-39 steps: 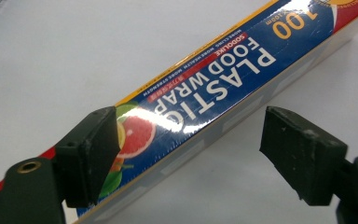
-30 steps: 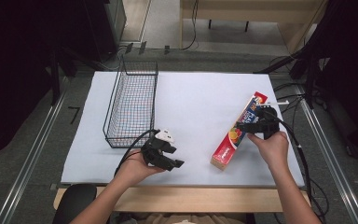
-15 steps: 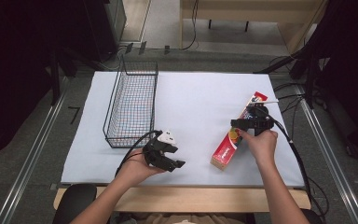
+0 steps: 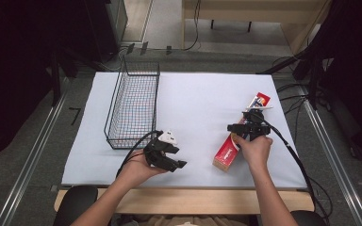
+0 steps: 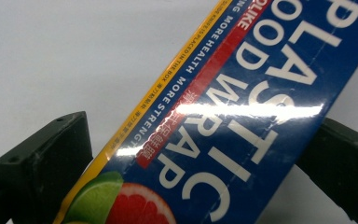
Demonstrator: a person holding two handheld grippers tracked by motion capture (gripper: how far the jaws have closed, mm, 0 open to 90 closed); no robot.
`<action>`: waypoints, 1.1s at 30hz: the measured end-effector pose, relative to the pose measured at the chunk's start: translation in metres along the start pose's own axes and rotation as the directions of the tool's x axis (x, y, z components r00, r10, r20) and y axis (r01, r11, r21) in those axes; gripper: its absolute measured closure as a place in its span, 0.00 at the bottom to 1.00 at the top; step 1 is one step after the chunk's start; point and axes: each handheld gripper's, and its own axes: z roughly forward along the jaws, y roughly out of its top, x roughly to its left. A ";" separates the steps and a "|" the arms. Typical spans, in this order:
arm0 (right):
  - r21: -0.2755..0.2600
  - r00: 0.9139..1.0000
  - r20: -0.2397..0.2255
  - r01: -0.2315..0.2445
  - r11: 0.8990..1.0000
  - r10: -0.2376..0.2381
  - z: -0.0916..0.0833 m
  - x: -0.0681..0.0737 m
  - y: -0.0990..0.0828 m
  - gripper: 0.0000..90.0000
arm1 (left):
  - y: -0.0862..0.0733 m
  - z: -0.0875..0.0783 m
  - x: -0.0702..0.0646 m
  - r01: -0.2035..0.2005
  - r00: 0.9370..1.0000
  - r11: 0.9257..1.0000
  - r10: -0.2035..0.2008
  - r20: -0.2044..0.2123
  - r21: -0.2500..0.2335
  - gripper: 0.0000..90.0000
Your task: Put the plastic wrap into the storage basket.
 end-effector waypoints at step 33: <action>0.140 0.994 -0.100 0.054 0.989 -0.040 0.000 -0.005 0.014 0.37 | -0.001 -0.001 0.002 0.005 1.000 1.000 -0.005 -0.008 -0.002 0.44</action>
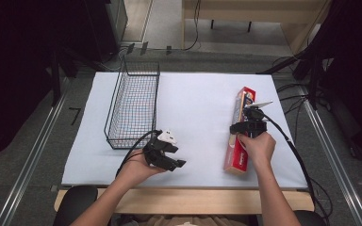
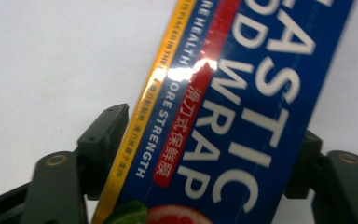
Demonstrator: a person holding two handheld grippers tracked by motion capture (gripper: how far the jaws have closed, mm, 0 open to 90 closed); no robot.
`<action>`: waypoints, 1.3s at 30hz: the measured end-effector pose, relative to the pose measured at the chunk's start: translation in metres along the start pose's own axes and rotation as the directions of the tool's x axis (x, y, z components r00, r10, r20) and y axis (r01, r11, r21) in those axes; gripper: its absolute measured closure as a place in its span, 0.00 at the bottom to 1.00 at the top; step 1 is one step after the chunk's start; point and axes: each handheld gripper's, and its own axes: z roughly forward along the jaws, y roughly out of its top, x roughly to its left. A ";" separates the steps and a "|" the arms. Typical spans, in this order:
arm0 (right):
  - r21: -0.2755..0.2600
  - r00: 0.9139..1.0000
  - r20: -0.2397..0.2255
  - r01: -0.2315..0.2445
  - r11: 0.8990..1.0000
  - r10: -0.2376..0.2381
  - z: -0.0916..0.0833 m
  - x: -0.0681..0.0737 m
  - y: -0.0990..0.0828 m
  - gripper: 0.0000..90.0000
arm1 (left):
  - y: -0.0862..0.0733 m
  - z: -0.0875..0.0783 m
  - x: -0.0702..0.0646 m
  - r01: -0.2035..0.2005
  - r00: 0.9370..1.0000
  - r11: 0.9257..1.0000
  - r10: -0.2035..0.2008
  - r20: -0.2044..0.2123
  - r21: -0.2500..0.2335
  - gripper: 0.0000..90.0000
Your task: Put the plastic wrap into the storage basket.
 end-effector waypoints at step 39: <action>-0.075 0.866 -0.166 0.465 0.882 -0.471 -0.043 0.009 -0.003 0.47 | -0.004 -0.013 0.005 0.017 0.999 1.000 -0.017 0.029 -0.003 0.40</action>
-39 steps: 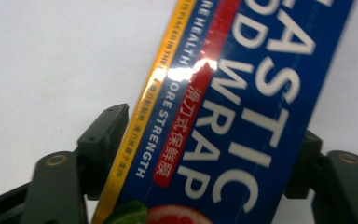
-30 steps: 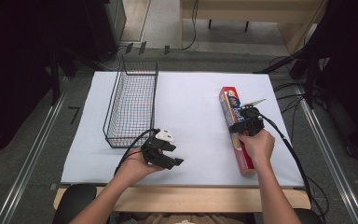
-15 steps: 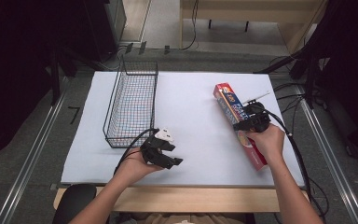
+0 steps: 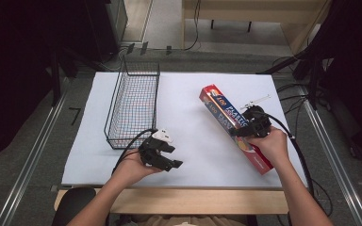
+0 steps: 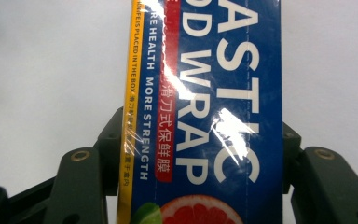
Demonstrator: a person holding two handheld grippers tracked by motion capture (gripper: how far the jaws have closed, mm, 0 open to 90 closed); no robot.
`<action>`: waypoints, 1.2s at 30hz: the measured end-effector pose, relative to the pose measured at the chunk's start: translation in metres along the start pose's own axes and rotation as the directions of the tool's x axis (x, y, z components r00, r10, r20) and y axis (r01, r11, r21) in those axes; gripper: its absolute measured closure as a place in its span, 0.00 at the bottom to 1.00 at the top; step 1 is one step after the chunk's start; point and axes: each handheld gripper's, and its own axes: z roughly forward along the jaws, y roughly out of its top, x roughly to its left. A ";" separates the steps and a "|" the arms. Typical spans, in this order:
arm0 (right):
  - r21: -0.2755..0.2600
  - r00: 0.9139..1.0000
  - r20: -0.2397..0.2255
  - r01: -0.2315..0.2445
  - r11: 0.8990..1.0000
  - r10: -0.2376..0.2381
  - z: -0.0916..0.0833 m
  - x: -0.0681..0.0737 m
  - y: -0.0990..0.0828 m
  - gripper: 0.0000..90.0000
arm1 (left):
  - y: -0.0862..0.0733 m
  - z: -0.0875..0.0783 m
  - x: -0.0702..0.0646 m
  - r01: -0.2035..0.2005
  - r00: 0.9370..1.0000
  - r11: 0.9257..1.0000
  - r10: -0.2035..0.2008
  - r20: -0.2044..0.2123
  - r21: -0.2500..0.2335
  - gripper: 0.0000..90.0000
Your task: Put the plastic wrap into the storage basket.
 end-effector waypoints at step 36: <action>0.069 0.893 -0.196 0.424 0.903 -0.404 -0.002 0.044 -0.025 0.46 | 0.013 -0.031 -0.006 -0.043 0.998 0.999 0.044 0.034 -0.034 0.28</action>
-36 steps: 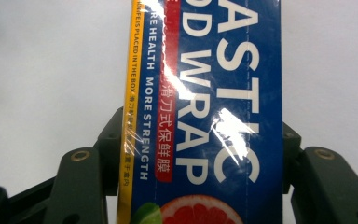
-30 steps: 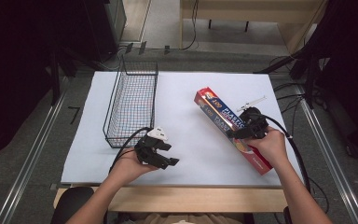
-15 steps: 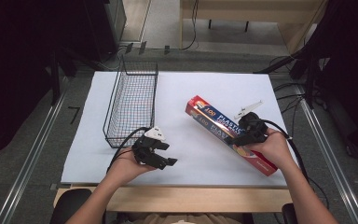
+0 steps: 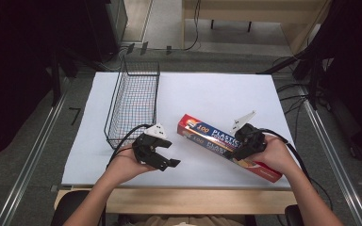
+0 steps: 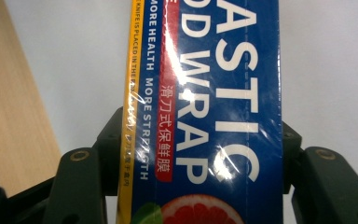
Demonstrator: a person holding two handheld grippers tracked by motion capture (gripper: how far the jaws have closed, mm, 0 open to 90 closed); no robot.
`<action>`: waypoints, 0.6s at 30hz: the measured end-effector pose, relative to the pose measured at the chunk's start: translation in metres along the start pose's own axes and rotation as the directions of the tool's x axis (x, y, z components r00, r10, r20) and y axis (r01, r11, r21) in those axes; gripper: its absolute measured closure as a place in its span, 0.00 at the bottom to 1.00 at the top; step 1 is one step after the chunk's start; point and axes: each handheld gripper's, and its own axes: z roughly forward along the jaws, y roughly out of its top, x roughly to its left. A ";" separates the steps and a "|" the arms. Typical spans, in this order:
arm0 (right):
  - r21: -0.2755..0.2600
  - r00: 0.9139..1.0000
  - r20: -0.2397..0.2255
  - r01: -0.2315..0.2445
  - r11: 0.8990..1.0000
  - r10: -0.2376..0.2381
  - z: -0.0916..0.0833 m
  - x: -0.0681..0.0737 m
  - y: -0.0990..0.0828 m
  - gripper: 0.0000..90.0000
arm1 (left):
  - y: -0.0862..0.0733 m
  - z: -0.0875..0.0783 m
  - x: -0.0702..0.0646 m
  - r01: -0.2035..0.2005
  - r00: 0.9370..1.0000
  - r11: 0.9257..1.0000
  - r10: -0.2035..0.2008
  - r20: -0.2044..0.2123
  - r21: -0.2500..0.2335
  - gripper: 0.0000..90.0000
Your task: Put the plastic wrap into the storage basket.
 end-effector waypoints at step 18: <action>0.011 0.984 -0.073 0.162 0.987 -0.161 0.007 0.022 0.006 0.46 | 0.044 -0.001 -0.008 -0.152 0.987 0.988 0.151 0.050 0.021 0.28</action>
